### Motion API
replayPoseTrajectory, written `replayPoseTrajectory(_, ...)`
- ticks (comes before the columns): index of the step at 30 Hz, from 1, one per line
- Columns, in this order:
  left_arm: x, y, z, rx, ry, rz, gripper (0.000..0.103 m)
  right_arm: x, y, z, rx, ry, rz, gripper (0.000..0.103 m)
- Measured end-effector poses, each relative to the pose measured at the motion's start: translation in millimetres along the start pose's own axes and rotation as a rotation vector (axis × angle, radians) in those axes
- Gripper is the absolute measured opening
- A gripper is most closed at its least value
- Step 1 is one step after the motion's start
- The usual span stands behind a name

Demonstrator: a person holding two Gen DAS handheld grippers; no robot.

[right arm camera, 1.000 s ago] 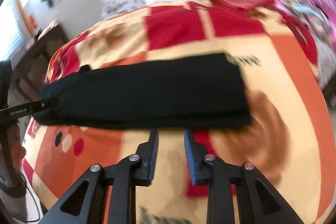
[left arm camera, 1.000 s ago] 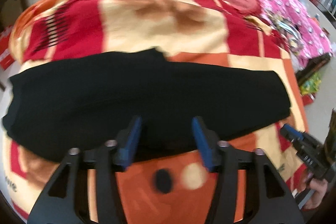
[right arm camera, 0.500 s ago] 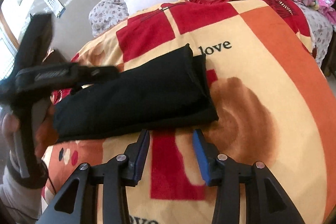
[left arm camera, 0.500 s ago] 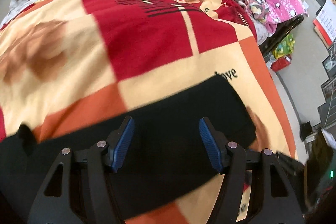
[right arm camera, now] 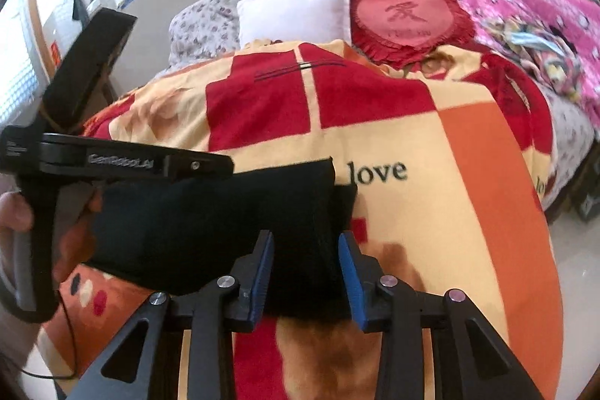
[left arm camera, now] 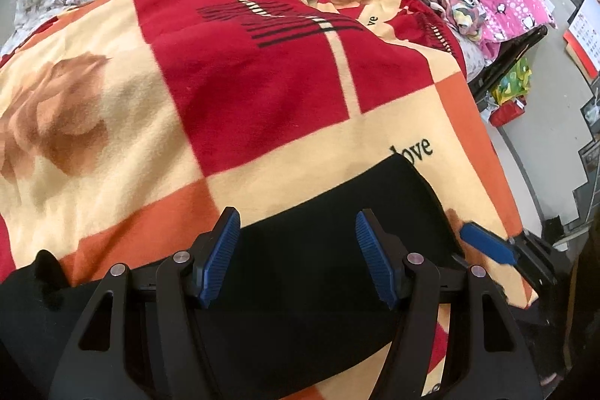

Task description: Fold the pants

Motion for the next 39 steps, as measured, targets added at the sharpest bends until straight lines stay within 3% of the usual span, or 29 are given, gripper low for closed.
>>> replayPoseTrajectory(3, 0, -3, 3, -0.005, -0.010, -0.005, 0.064, -1, 25, -6, 0.008, 0.001, 0.069, 0.011)
replayPoseTrajectory(4, 0, -4, 5, -0.007, -0.013, -0.007, 0.064, -2, 27, -7, 0.014, 0.004, 0.069, 0.008)
replayPoseTrajectory(12, 2, -9, 4, -0.014, -0.014, -0.017, 0.064, -3, -23, 7, 0.030, -0.006, 0.003, 0.006)
replayPoseTrajectory(17, 2, 2, -7, -0.010, 0.008, 0.007, 0.064, -18, 6, -7, -0.041, 0.037, 0.086, 0.003)
replayPoseTrajectory(19, 2, 6, -13, -0.014, 0.016, 0.015, 0.064, -15, 7, -16, -0.011, 0.086, 0.037, 0.003)
replayPoseTrajectory(22, 2, 12, -23, -0.022, 0.038, 0.024, 0.064, -13, -6, -26, -0.043, 0.119, -0.005, 0.004)
replayPoseTrajectory(24, 3, 16, -29, -0.027, 0.057, 0.028, 0.064, -19, -18, -31, -0.001, 0.158, -0.001, 0.007)
replayPoseTrajectory(25, 3, 19, -34, -0.034, 0.077, 0.032, 0.064, -26, -25, -32, 0.031, 0.182, 0.002, 0.014)
replayPoseTrajectory(26, 3, 22, -38, -0.039, 0.092, 0.038, 0.064, -29, -28, -31, 0.047, 0.189, 0.002, 0.022)
replayPoseTrajectory(27, 2, 27, -43, -0.048, 0.115, 0.051, 0.064, -34, -30, -28, 0.066, 0.189, 0.004, 0.043)
replayPoseTrajectory(28, 2, 32, -47, -0.051, 0.132, 0.062, 0.064, -38, -30, -25, 0.078, 0.188, 0.009, 0.051)
replayPoseTrajectory(33, 2, 55, -64, -0.044, 0.198, 0.091, 0.064, -48, -15, -13, 0.113, 0.194, 0.030, 0.051)
replayPoseTrajectory(39, 12, 67, -78, -0.085, 0.194, 0.105, 0.067, -44, -2, -3, 0.139, 0.193, -0.013, 0.051)
Point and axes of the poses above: each gripper's, at about its wrist camera, not at the fingertips, and y roughly the way its jaws point, z to its left, x to its top, the point moved 3 cm from there along y, roughly the way its jaws point, and after that the axes turned 9 degrees about -y, right-handed, at the moved point
